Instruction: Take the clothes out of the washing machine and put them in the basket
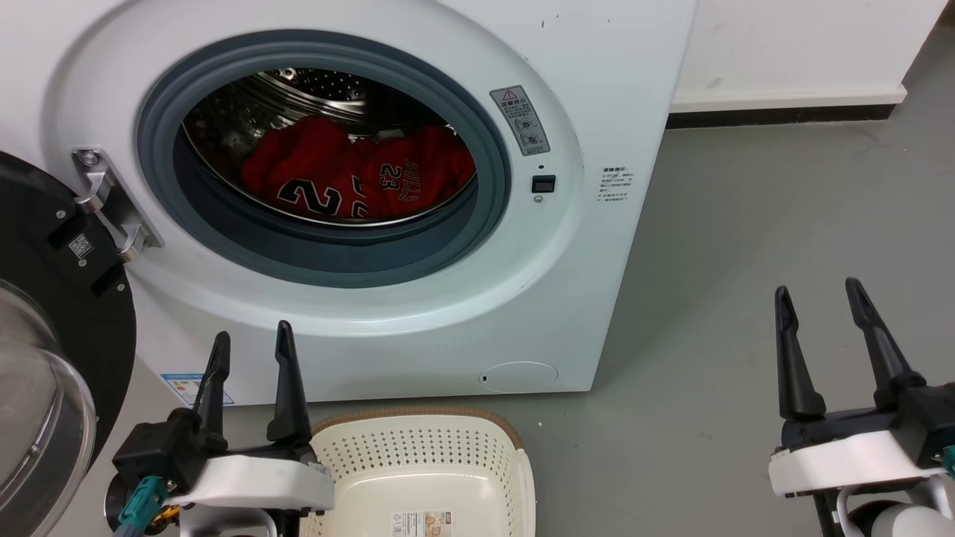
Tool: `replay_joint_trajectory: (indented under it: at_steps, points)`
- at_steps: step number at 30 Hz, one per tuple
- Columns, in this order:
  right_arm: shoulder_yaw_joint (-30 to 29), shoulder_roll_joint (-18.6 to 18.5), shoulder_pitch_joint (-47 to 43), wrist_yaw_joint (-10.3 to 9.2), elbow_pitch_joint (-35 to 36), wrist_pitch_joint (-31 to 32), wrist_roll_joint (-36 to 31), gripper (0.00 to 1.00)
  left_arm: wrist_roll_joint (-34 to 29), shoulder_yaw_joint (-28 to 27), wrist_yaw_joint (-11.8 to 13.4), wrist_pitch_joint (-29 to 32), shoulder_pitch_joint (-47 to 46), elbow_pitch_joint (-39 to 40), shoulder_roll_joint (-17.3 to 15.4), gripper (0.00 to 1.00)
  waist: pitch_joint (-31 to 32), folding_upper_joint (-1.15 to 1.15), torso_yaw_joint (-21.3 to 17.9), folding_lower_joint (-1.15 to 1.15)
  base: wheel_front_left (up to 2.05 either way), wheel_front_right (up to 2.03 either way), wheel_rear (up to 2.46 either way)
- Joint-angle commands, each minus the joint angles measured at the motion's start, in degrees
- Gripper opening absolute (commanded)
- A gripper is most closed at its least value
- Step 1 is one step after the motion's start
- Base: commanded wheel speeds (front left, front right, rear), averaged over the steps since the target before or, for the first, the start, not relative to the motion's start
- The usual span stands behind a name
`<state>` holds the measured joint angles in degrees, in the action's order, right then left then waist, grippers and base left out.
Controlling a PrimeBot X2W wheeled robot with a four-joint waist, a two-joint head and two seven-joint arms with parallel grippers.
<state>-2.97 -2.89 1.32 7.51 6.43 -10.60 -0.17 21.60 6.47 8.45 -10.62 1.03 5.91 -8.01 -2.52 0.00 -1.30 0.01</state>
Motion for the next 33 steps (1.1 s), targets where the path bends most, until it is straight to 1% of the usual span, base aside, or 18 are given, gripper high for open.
replay_joint_trajectory:
  at_steps: [1, 10, 15, 19, 24, 33]
  points:
    - [-0.31, 0.01, -0.51, -0.03, -0.48, -0.52, -1.1, 1.0, -1.46, -0.37, -1.02, -0.49, 0.05, 0.12, 0.28, 1.0, -0.02, 0.0, -0.09, 0.0, 0.0, 0.0, 0.0]
    - [-0.4, 0.02, -1.15, -0.03, -2.53, -1.65, -3.71, 1.0, -5.45, -1.83, -6.6, -1.66, 0.91, -1.9, 1.68, 1.0, -0.17, 0.0, -0.69, 0.0, 0.0, 0.0, 0.0]
    - [-1.39, 0.02, -1.35, -0.03, -3.93, -2.26, -1.78, 1.0, -6.78, -4.21, -9.78, -2.26, 0.98, -2.51, 3.01, 1.0, -0.27, 0.0, -0.98, 0.0, 0.0, 0.0, 0.0]
    - [-1.38, 0.03, -1.64, -0.03, -6.28, -2.63, -0.2, 1.0, -9.17, -5.01, -12.12, -2.67, 1.17, -2.97, 3.88, 1.0, -0.23, 0.0, -1.13, 0.0, 0.0, 0.0, 0.0]
    - [-0.92, 0.03, -1.28, -0.03, -7.59, -3.2, -1.93, 1.0, -12.32, -5.54, -13.44, -3.25, 1.22, -2.8, 4.34, 1.0, -0.38, 0.0, -1.14, -0.01, 0.0, 0.0, 0.0]
    - [-1.29, 0.04, -1.3, -0.04, -7.94, -4.14, -4.71, 1.0, -17.13, -5.39, -14.19, -4.02, 1.78, -2.46, 4.71, 1.0, -0.53, 0.0, -0.86, -0.01, 0.0, 0.0, 0.0]
